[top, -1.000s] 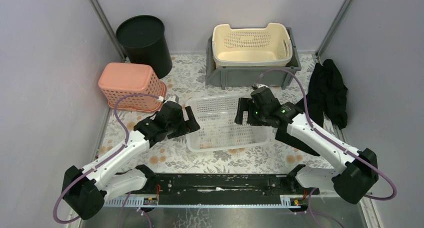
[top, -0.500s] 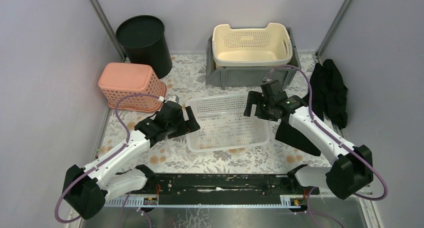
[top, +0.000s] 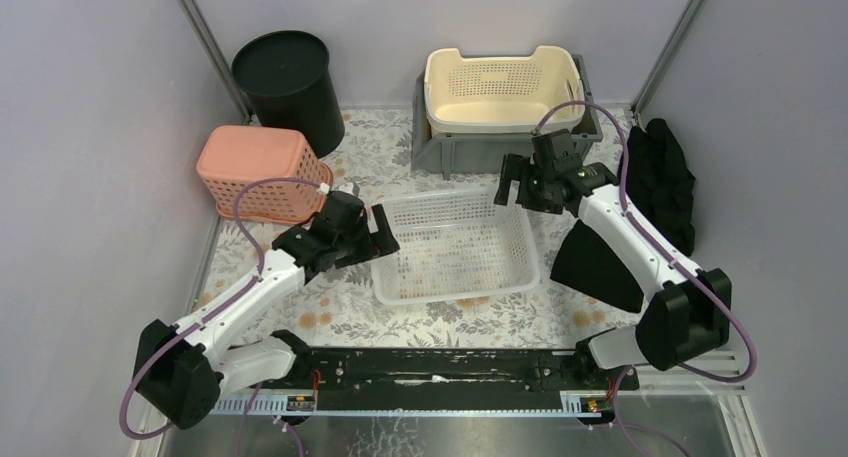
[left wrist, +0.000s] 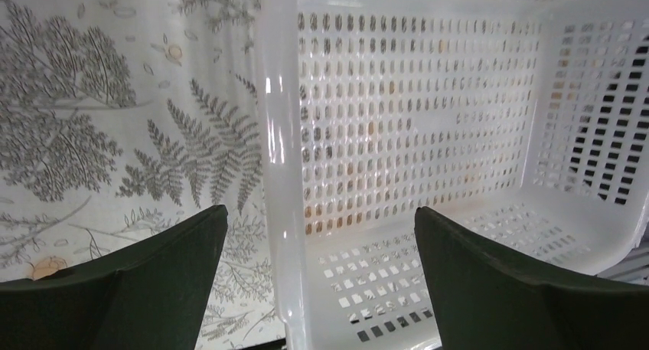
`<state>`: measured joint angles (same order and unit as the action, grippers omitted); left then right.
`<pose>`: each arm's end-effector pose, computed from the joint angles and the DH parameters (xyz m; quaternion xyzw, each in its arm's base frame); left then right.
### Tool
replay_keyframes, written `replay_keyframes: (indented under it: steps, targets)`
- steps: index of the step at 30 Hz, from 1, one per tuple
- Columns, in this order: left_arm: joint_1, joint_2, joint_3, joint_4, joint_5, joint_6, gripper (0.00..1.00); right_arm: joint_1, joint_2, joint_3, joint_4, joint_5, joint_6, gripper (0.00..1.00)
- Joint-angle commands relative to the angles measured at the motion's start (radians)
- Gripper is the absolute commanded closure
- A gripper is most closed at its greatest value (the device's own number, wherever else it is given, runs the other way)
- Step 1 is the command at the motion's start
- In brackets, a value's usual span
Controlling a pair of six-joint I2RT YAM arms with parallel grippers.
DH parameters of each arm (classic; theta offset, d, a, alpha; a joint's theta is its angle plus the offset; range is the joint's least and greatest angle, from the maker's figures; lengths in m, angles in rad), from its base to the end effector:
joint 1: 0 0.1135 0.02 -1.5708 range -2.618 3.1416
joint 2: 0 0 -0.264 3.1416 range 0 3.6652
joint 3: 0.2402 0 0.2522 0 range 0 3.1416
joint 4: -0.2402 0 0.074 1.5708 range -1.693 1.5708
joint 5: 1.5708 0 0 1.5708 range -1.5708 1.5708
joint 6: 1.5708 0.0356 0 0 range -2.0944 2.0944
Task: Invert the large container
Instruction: Turn the container upside down at the center of the board.
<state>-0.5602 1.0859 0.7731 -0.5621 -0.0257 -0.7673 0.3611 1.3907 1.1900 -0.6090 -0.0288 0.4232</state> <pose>0.1858 -0.1155 0.2447 -0.1015 0.9345 -0.2005 0.2760 0.2806 0.1071 0.3038 0.0235 0.9281 0.1543 0.3381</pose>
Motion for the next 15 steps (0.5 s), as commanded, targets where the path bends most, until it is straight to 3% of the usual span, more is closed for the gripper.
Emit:
replay_keyframes:
  steps: [1, 10, 15]
  targets:
    - [0.042, 0.038, 0.079, 0.014, -0.004, 0.063, 0.0, -0.01, 0.063, 0.09, -0.006, -0.014, -0.086, 0.0]
    - [0.103, 0.169, 0.168, 0.036, 0.015, 0.109, 0.0, -0.055, 0.201, 0.185, -0.014, 0.027, -0.133, 0.04]
    - [0.118, 0.2, 0.187, 0.038, 0.025, 0.114, 0.0, -0.067, 0.212, 0.202, -0.018, -0.046, -0.127, 0.08]
